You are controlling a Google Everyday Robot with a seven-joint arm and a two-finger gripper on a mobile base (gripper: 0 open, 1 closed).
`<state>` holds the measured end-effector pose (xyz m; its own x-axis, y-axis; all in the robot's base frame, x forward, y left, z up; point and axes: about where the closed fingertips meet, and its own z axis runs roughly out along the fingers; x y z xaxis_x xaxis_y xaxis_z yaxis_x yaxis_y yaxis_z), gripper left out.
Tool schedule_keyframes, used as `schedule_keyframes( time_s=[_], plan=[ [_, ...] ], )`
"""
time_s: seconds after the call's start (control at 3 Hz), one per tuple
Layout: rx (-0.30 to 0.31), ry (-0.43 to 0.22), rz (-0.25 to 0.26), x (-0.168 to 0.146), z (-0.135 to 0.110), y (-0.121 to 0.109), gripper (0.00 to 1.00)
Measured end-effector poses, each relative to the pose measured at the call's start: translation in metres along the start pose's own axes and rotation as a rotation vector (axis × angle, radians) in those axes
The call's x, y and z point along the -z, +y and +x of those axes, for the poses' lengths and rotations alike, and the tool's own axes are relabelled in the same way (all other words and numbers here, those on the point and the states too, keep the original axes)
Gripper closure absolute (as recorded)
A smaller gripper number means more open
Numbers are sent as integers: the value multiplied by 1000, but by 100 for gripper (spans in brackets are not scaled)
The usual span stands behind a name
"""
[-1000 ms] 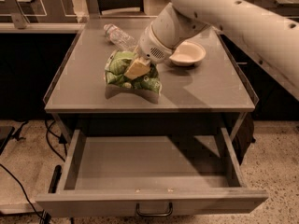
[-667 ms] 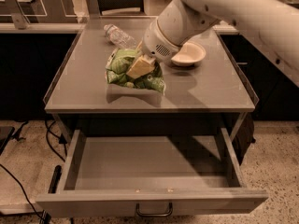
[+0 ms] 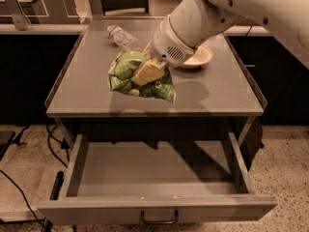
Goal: Place green jalapeno chip bag into top drawer
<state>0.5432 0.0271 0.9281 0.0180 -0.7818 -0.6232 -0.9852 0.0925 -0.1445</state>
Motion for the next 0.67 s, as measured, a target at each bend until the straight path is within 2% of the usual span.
schedule_keyframes(
  time_s=[0.67],
  plan=[
    [-47, 3, -33, 11, 8, 34, 100]
  ],
)
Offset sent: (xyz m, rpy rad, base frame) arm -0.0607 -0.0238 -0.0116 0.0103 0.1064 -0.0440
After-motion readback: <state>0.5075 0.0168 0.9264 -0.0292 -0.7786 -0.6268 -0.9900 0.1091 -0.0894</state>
